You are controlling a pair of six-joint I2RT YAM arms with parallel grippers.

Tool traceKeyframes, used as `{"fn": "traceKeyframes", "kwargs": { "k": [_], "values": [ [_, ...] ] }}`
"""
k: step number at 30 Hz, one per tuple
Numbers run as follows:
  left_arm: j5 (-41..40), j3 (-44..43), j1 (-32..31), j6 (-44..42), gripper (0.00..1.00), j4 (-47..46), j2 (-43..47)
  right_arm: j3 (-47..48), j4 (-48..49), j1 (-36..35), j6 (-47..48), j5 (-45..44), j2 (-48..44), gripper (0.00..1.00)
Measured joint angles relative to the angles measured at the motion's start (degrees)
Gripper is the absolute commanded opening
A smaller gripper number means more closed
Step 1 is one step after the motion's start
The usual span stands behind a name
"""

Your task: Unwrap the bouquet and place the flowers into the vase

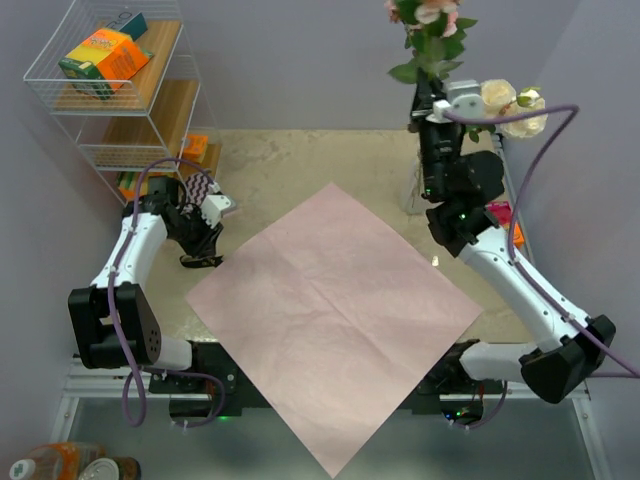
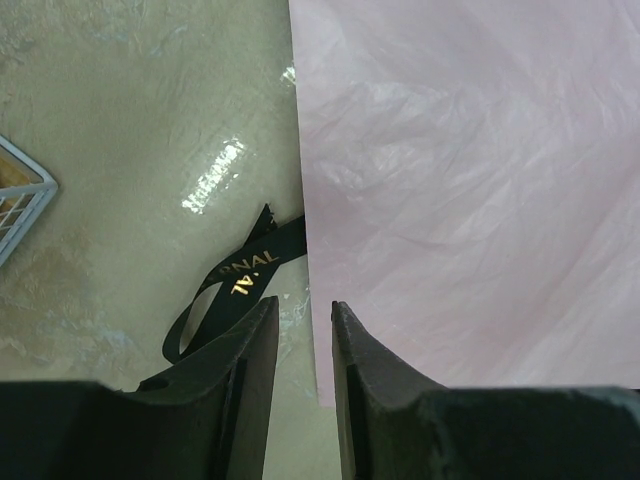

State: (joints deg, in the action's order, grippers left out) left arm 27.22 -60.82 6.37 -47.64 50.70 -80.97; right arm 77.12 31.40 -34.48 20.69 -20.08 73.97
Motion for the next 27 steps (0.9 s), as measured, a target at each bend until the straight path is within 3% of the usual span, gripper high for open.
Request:
{"fn": "traceKeyframes", "kwargs": {
  "k": [4,9,16,27],
  "values": [
    [0.0,0.0,0.0,0.0,0.33,0.0,0.0,-4.8,21.0,3.7,8.2,-5.4,2.2,0.0],
    [0.1,0.0,0.0,0.0,0.33,0.1,-0.5,-3.0,35.5,6.1,17.5,-9.9,15.0,0.0],
    [0.0,0.0,0.0,0.0,0.33,0.0,-2.4,4.6,37.9,11.1,21.8,-14.0,27.5,0.0],
    [0.0,0.0,0.0,0.0,0.33,-0.1,-4.4,10.4,42.4,15.3,18.7,-15.0,27.4,0.0]
  ]
}}
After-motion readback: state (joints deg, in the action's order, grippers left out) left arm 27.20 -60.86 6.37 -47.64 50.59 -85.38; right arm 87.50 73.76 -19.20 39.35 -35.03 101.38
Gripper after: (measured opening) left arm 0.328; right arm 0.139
